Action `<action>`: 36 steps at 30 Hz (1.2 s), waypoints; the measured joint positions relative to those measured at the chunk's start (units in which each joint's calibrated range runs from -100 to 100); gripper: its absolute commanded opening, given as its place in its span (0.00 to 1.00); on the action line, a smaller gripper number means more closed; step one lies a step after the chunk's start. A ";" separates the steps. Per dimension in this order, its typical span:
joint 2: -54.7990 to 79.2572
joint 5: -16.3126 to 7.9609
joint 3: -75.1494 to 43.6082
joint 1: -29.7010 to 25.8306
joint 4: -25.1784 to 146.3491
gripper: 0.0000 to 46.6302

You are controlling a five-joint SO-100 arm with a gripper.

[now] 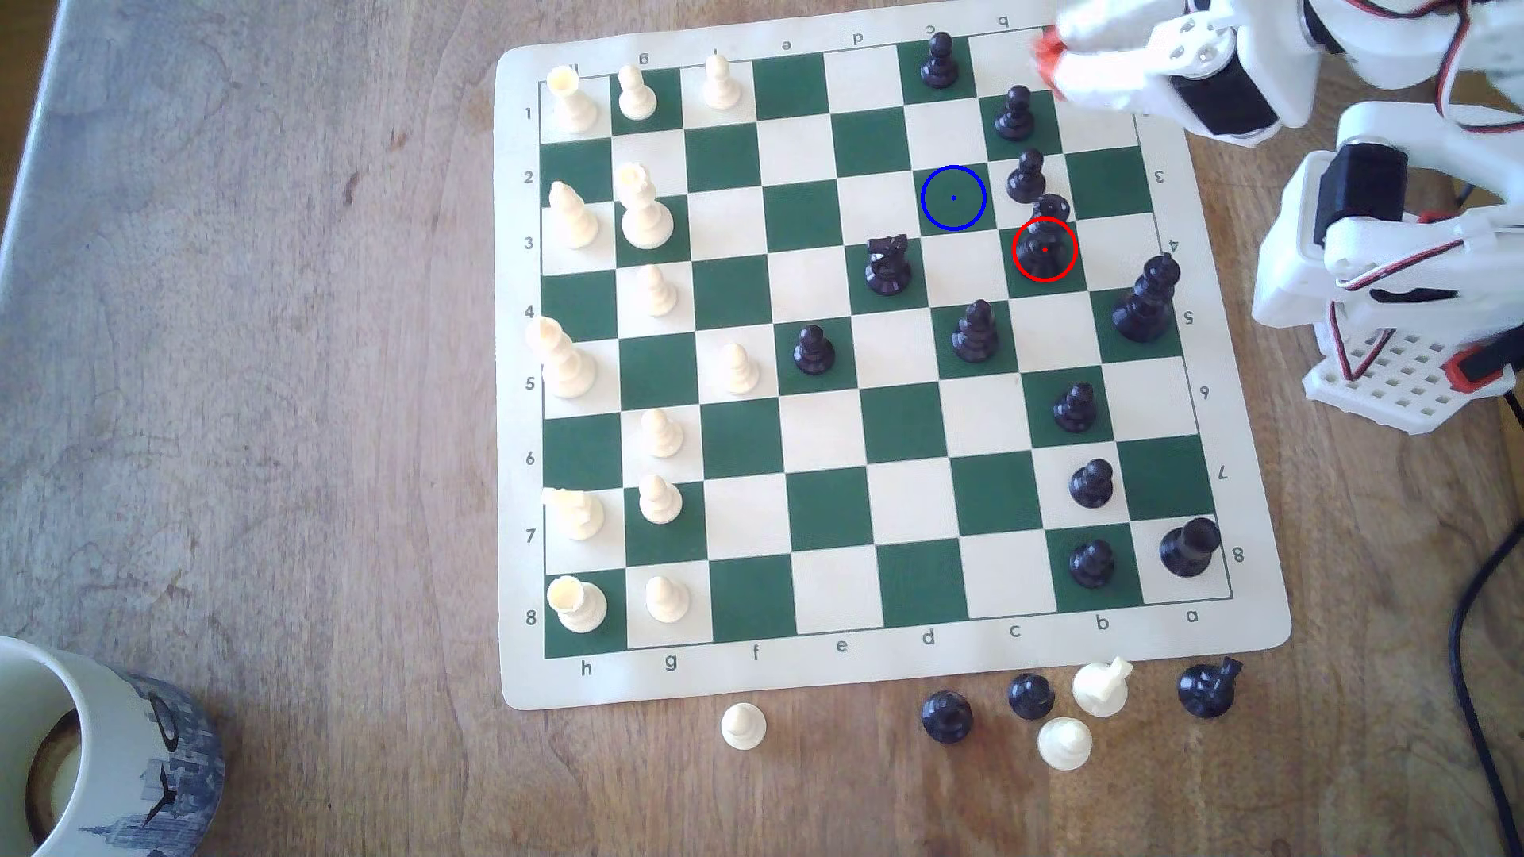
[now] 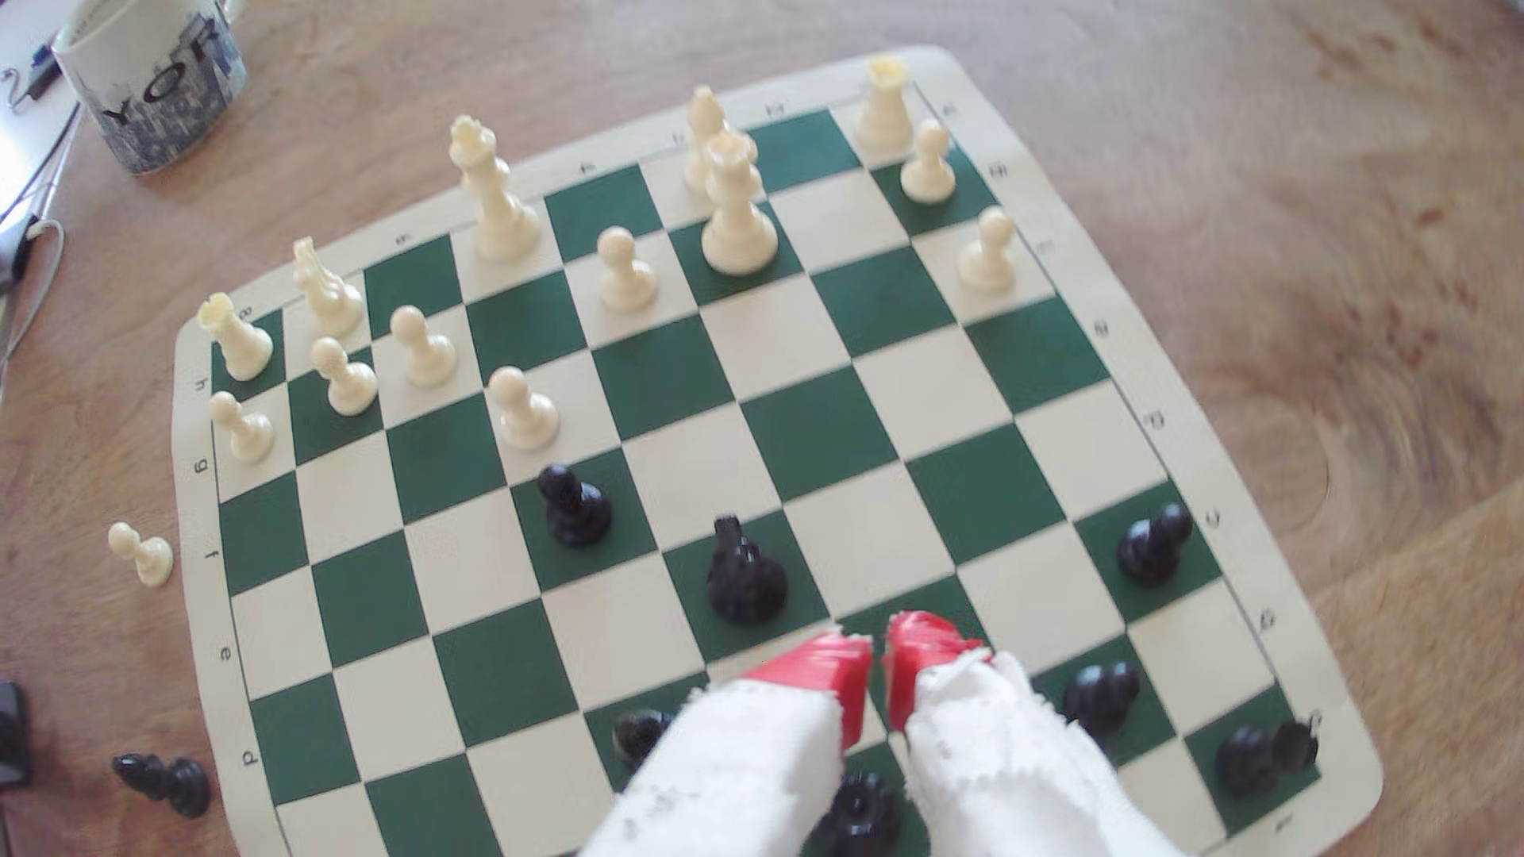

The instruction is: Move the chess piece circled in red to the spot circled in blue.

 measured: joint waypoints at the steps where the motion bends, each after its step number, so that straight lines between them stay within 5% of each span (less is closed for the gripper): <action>1: 0.50 -0.93 -0.45 0.22 1.99 0.24; 12: 12.48 -4.54 -0.99 1.47 9.24 0.27; 36: 22.96 -3.13 10.57 3.61 -2.31 0.30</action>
